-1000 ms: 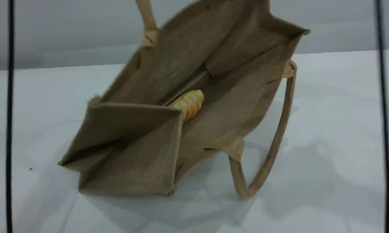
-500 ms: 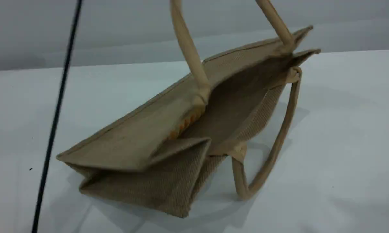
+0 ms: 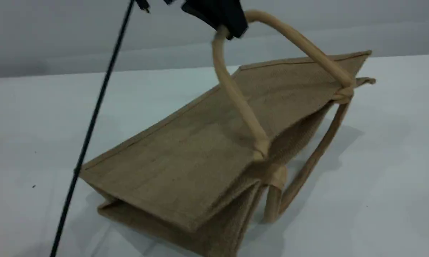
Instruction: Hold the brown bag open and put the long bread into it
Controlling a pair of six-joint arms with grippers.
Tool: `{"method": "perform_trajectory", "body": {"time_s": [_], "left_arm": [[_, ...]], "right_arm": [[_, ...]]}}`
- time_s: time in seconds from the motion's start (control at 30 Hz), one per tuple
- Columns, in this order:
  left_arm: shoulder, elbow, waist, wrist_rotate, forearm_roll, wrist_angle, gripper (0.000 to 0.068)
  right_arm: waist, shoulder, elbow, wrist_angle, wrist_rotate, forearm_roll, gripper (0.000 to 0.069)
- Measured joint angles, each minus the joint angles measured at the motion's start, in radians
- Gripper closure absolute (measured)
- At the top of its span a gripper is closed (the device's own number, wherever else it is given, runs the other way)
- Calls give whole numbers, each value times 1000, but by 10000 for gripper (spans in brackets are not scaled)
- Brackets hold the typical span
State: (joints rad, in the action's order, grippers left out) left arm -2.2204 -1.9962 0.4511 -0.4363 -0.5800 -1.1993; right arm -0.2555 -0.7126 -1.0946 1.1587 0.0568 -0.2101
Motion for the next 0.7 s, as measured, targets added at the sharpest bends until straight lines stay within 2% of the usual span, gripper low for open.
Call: {"method": "perform_trajectory", "body": {"time_s": [0.17, 0.3, 0.43, 0.53, 0.6, 0.7], "left_arm": [[-42, 0, 30, 0, 33, 27, 362], [-56, 0, 55, -1, 136, 60, 279], [-62, 0, 68, -2, 196, 76, 250], [-63, 0, 70, -1, 184, 83, 244], [-60, -1, 70, 1, 191, 51, 244], [-43, -1, 70, 12, 250, -18, 244]], "right_arm": [[0, 45, 0, 60, -23, 46, 205], [0, 59, 0, 65, -34, 86, 205], [0, 74, 0, 64, -37, 102, 205], [0, 84, 0, 64, -38, 135, 205], [0, 94, 0, 64, -39, 155, 205], [0, 112, 0, 64, -46, 191, 205]]}}
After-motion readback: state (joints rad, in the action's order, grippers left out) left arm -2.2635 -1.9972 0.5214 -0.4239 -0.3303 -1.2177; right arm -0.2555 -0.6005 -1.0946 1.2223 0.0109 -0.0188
